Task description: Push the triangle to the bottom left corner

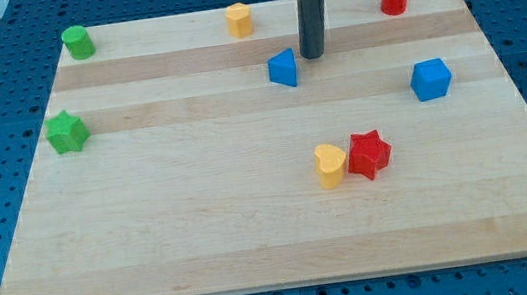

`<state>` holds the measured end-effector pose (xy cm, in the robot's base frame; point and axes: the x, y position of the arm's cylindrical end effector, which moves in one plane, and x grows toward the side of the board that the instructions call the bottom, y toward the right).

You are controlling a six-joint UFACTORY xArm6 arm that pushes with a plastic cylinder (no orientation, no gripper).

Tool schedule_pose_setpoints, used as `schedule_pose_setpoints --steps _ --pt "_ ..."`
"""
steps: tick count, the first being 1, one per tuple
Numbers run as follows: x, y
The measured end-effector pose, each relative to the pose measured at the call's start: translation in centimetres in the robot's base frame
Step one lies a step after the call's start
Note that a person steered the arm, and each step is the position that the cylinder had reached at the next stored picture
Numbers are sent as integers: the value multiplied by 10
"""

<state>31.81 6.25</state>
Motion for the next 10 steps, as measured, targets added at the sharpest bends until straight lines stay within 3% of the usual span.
schedule_pose_setpoints --steps 3,4,5,6,9,10 --pt "83 -162" --pt "95 -174" --pt "88 -143" --pt "108 -144" --pt "198 -263" --pt "186 -244"
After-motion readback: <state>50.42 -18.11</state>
